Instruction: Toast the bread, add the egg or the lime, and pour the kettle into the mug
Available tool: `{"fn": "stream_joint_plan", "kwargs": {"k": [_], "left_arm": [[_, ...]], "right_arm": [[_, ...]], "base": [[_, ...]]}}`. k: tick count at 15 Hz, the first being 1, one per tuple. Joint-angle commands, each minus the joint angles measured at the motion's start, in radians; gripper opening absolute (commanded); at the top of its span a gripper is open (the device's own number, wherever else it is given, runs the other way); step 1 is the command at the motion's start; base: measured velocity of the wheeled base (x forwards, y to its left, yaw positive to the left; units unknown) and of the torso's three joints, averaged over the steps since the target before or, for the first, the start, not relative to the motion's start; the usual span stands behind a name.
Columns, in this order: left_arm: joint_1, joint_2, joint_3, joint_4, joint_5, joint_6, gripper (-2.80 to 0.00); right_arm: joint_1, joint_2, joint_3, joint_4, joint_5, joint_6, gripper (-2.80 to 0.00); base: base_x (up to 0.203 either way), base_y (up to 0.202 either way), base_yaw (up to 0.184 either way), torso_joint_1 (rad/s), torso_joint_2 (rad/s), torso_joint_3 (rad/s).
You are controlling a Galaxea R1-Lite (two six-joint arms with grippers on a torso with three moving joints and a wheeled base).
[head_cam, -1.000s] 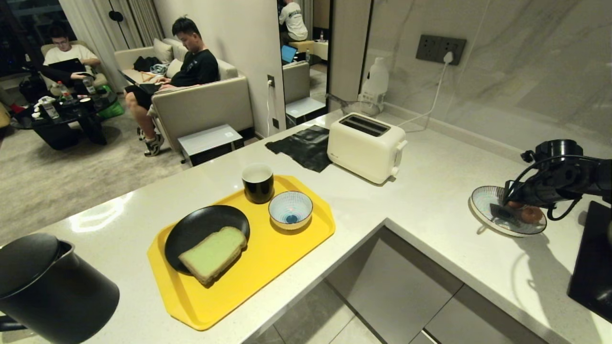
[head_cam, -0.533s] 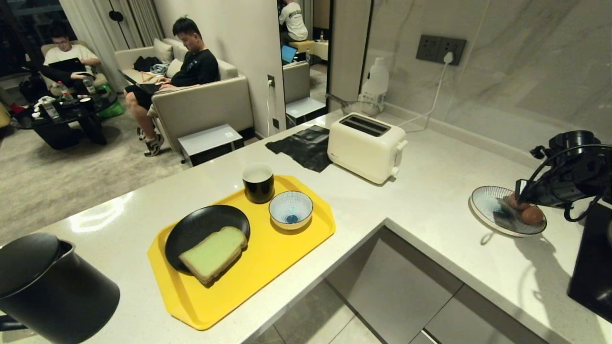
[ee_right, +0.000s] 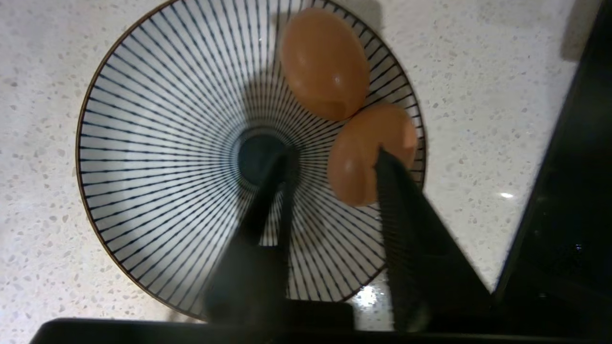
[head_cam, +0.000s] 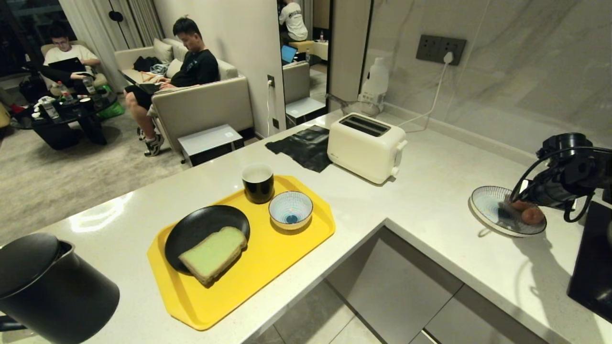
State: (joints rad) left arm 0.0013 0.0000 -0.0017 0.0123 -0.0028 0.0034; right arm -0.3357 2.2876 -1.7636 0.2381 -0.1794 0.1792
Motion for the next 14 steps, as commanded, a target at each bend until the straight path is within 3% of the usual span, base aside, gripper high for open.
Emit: {"fn": "stream_joint_plan", "kwargs": {"k": [1, 7, 14], "left_arm": [[0.000, -0.003, 0.000, 0.000, 0.000, 0.000, -2.80], [0.000, -0.003, 0.000, 0.000, 0.000, 0.000, -2.80], [0.000, -0.003, 0.000, 0.000, 0.000, 0.000, -2.80]], "right_arm": [[0.000, 0.028, -0.011, -0.002, -0.002, 0.051, 0.00], [0.000, 0.069, -0.097, 0.004, -0.038, 0.254, 0.00], [-0.002, 0.070, -0.083, 0.037, -0.061, 0.310, 0.00]], "base": [[0.000, 0.000, 0.000, 0.000, 0.00, 0.000], [0.000, 0.000, 0.000, 0.000, 0.00, 0.000], [0.000, 0.000, 0.000, 0.000, 0.00, 0.000]]}}
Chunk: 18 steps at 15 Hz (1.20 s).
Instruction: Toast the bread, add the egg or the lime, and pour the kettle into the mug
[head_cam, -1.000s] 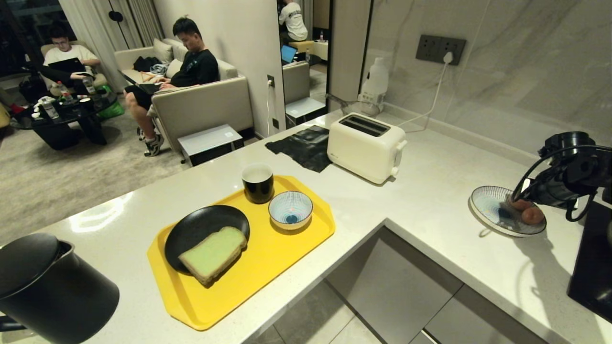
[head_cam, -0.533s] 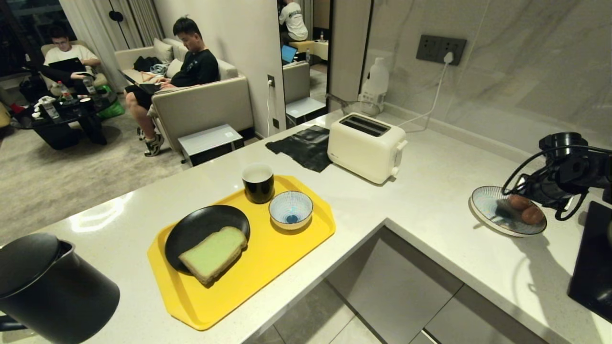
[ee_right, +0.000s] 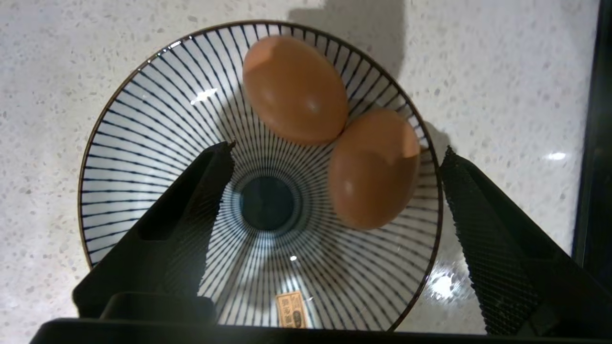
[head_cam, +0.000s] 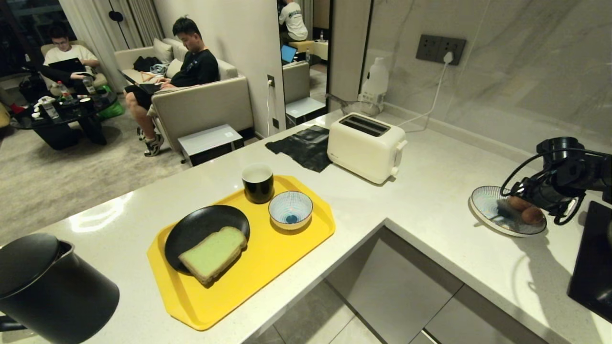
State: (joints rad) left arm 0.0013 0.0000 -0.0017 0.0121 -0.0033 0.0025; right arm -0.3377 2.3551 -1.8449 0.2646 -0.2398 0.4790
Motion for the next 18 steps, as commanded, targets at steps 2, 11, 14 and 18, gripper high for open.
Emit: {"fn": "stream_joint_plan", "kwargs": {"k": [2, 11, 14, 18], "left_arm": [[0.000, -0.003, 0.000, 0.000, 0.000, 0.001, -2.80], [0.000, -0.003, -0.001, 0.000, 0.000, 0.001, -2.80], [0.000, -0.003, 0.000, 0.000, 0.000, 0.001, -2.80], [0.000, -0.003, 0.000, 0.000, 0.000, 0.001, -2.80]], "right_arm": [[0.002, 0.004, 0.004, 0.013, 0.001, 0.014, 0.00], [0.003, 0.053, -0.022, 0.012, 0.057, 0.016, 0.00], [0.002, 0.066, -0.040, 0.010, 0.056, 0.015, 0.00], [-0.001, 0.078, -0.047, 0.010, 0.053, 0.013, 0.00]], "base": [[0.000, 0.000, 0.000, 0.000, 0.00, 0.000], [0.000, 0.000, 0.000, 0.000, 0.00, 0.000], [0.000, 0.000, 0.000, 0.000, 0.00, 0.000], [0.000, 0.000, 0.000, 0.000, 0.00, 0.000]]}}
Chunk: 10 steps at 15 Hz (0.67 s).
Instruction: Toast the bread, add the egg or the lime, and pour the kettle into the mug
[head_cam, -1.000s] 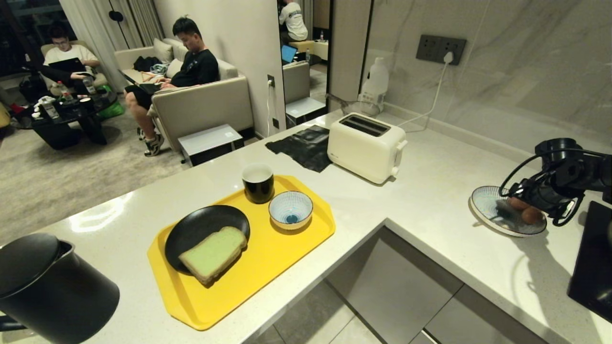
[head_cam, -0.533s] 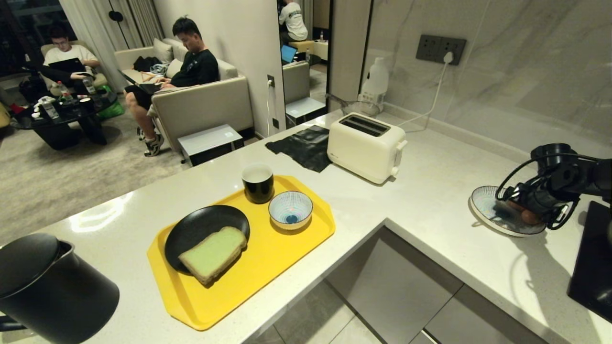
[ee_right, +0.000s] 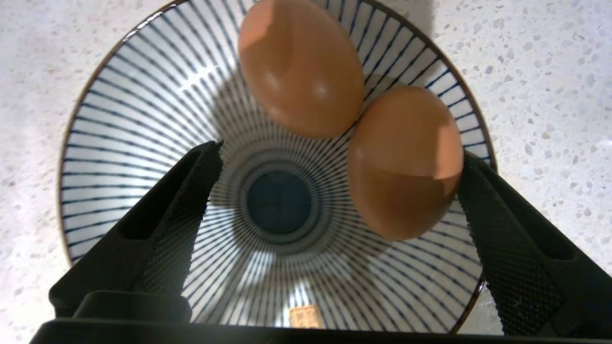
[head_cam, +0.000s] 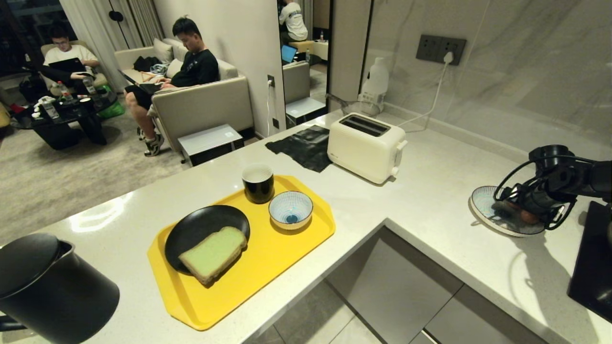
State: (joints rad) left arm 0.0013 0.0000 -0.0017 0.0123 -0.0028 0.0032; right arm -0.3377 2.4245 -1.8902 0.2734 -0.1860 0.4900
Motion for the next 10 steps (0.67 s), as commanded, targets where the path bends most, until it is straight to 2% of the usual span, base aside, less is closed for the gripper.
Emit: {"fn": "stream_joint_plan", "kwargs": {"k": [1, 10], "left_arm": [[0.000, -0.003, 0.000, 0.000, 0.000, 0.000, -2.80], [0.000, -0.003, 0.000, 0.000, 0.000, 0.000, -2.80]], "right_arm": [[-0.002, 0.011, -0.002, 0.001, -0.003, 0.002, 0.00], [-0.021, 0.030, -0.033, -0.002, -0.006, -0.001, 0.00]], "base": [[0.000, 0.000, 0.000, 0.000, 0.00, 0.000], [0.000, 0.000, 0.000, 0.000, 0.00, 0.000]]}}
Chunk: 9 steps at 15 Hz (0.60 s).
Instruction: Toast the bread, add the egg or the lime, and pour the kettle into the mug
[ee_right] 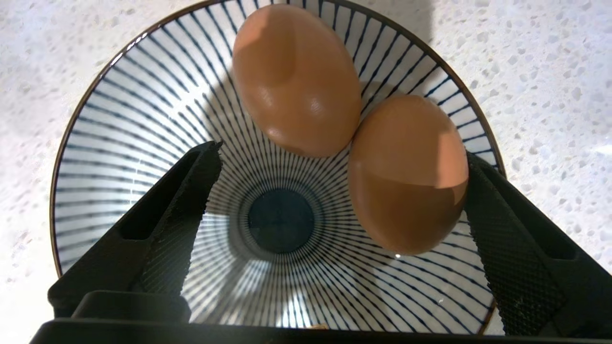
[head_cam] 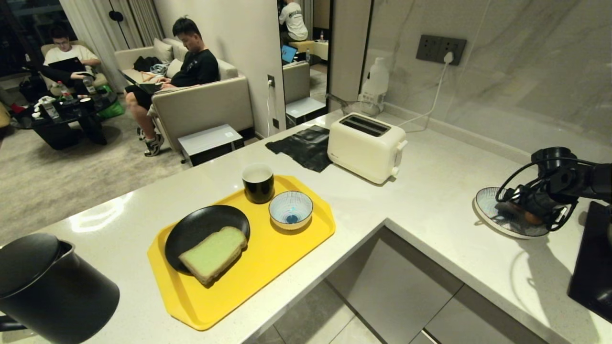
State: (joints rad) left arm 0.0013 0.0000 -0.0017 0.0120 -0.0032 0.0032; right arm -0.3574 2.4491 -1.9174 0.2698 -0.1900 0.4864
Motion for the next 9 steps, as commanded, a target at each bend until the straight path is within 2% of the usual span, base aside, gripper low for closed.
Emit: {"fn": "stream_joint_plan", "kwargs": {"k": [1, 3, 4, 9], "left_arm": [[0.000, -0.003, 0.000, 0.000, 0.000, 0.000, -2.80], [0.000, -0.003, 0.000, 0.000, 0.000, 0.000, -2.80], [0.000, -0.003, 0.000, 0.000, 0.000, 0.000, -2.80], [0.000, -0.003, 0.000, 0.000, 0.000, 0.000, -2.80]], "right_arm": [[-0.002, 0.007, -0.007, 0.002, -0.002, 0.003, 0.00], [-0.003, 0.007, -0.011, 0.002, -0.002, 0.003, 0.00], [-0.003, 0.009, -0.009, 0.002, -0.002, 0.003, -2.80], [-0.003, 0.017, -0.011, 0.002, -0.012, 0.001, -2.80]], "base": [[0.000, 0.000, 0.000, 0.000, 0.00, 0.000], [0.000, 0.000, 0.000, 0.000, 0.00, 0.000], [0.000, 0.000, 0.000, 0.000, 0.00, 0.000], [0.000, 0.000, 0.000, 0.000, 0.00, 0.000]]}}
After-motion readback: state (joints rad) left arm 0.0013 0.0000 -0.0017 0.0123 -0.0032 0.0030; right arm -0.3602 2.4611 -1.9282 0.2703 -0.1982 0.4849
